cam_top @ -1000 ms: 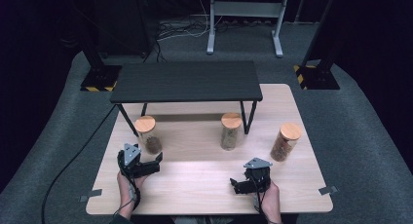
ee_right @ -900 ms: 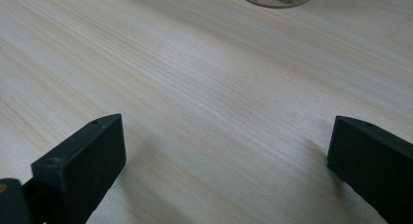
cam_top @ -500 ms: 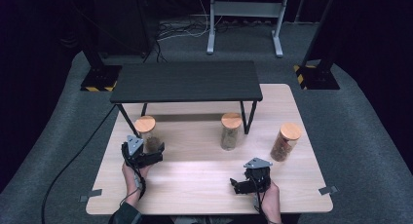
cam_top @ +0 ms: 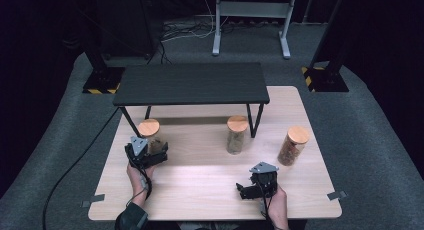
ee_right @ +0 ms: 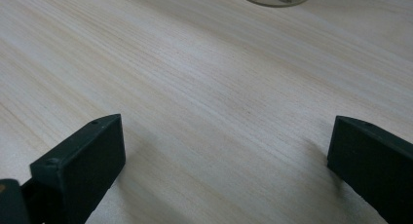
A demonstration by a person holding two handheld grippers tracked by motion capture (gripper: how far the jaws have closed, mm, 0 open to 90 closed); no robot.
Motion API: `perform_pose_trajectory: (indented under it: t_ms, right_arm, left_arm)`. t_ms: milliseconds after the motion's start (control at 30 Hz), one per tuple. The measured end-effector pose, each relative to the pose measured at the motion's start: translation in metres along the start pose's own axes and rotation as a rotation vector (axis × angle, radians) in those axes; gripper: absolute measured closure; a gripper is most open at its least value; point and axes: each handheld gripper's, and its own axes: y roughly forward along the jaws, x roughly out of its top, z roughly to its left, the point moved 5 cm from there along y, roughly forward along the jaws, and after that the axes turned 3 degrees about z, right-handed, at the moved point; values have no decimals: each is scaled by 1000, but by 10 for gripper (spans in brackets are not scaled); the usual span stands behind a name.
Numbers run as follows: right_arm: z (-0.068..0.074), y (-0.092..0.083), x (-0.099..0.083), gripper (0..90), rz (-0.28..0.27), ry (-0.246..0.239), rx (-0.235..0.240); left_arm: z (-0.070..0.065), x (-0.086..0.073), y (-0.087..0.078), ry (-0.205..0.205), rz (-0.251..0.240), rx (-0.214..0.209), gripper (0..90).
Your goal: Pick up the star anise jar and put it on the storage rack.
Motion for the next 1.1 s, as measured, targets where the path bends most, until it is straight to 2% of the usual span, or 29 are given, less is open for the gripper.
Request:
perform_pose_trajectory:
  t_ms: [200,433,600,800,833,867,967,1100]
  right_arm:
    - [0,0,0,0,2,-4,-6]
    - [0,0,0,0,1,-2,-3]
    - [0,0,0,0,2,-2,-3]
    - [0,0,0,0,1,-3,-2]
    - [0,0,0,0,1,-2,-1]
    - [0,0,0,0,2,-3,-2]
    - [0,0,0,0,2,-6,-5]
    - [0,0,0,0,2,-6,-3]
  left_arm:
    - [2,6,3,-13,-10,6,0]
    - [0,12,5,5,-6,13,0]
    - [-1,11,9,3,4,29,0]
    - [0,10,12,-9,12,17,0]
    - [0,10,11,-8,4,8,18]
    - [0,10,11,-8,1,9,84]
    - [0,9,11,-7,-7,7,187]
    - [2,8,12,-12,-11,14,239]
